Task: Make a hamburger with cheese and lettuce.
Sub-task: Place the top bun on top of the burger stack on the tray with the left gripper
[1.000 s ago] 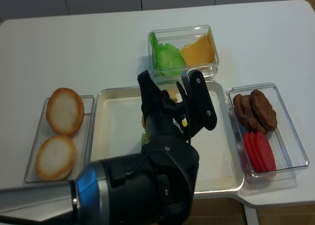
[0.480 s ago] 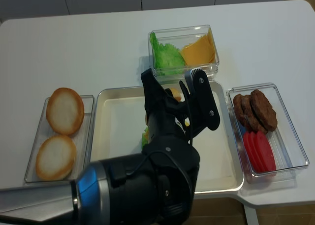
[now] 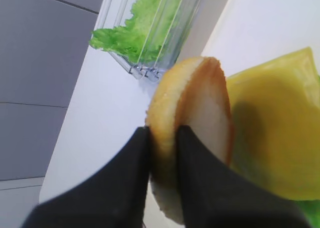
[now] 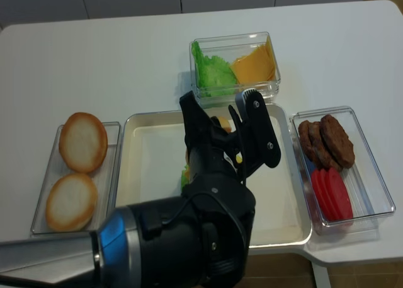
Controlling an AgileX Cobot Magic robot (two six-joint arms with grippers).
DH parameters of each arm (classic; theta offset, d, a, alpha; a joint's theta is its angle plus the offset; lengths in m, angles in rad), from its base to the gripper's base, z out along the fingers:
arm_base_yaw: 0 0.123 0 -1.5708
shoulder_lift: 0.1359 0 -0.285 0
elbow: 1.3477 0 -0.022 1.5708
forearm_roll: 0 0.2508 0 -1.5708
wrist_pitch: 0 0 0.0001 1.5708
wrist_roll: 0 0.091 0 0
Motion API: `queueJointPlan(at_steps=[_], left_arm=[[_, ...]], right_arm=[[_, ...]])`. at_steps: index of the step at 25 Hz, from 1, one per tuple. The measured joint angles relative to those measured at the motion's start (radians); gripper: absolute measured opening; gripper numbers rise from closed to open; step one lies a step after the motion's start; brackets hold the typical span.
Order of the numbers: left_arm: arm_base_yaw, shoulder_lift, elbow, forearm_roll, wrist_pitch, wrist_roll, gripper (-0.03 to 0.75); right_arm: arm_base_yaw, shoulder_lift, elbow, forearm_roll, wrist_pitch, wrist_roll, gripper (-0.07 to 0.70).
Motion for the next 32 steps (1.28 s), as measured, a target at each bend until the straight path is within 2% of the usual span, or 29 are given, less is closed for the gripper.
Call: queueJointPlan(at_steps=[15,32], left_arm=[[0.015,0.002,0.000,0.002,-0.002,0.000,0.111],[0.001,0.035,0.000,0.055,-0.002,-0.027,0.108]], right_arm=[[0.000,0.000,0.000,0.000,0.000,0.000,0.387],[0.000,0.000,0.000,0.000,0.000,0.004,0.387]])
